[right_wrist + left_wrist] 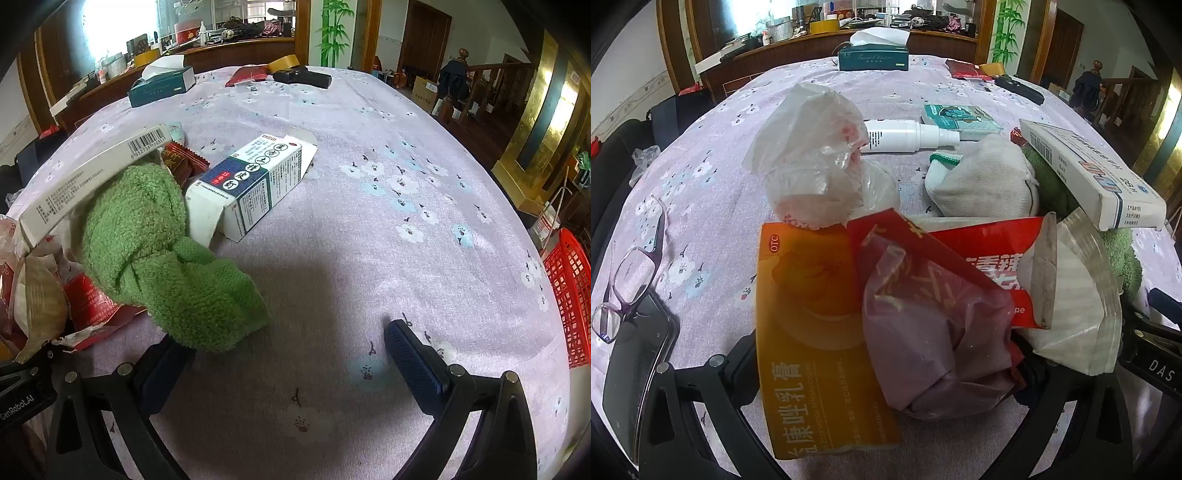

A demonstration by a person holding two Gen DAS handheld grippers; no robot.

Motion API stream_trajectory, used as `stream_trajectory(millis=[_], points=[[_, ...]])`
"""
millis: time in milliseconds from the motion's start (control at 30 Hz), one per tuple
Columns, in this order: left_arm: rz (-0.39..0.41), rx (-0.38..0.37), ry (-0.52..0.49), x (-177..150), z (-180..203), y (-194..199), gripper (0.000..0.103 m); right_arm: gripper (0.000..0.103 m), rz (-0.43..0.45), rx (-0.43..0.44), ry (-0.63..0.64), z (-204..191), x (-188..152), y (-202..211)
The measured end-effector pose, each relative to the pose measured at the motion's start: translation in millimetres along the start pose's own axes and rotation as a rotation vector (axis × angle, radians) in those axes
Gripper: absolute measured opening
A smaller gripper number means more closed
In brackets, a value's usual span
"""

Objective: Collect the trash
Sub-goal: 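Move both grippers over the pile of trash on the table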

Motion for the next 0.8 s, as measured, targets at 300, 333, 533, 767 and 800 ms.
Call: stream_trajectory(millis=[300,333,533,767,800], points=[[-0.004,0.010,0.012,-2.8,-3.0,15.4,0.103,0.103,-0.001,-0.003,-0.001,0.4,1.3,0.0],[0.008,0.008,0.022,-5.1,-4.2,21.3,0.103,0.103,-0.002,-0.008,-0.010,0.5,2.1,-0.3],[0.070,0.030,0.088,-20.6,0.0,65.8,0.103,0.102,-0.073,0.058,0.103,3.6,3.3,1.3],[0.186,0.091,0.079,-36.4,32.6,127.5,0.103,0.102,-0.012,0.125,0.183,47.6,-13.6,63.3],[0.207,0.100,0.066,-41.4,38.2,136.1,0.103,0.102,0.012,0.128,0.185,56.6,-14.9,75.6]])
Point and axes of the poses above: each gripper's, at about its wrist camera, not at the fingertips, and y roughly against the way its jaws point, z to its right, x to its top, the point moved 1 cm from there along -y, roughly the way its jaws point, and after that the axes turned 5 degrees about -x, right-handed, at the moved point
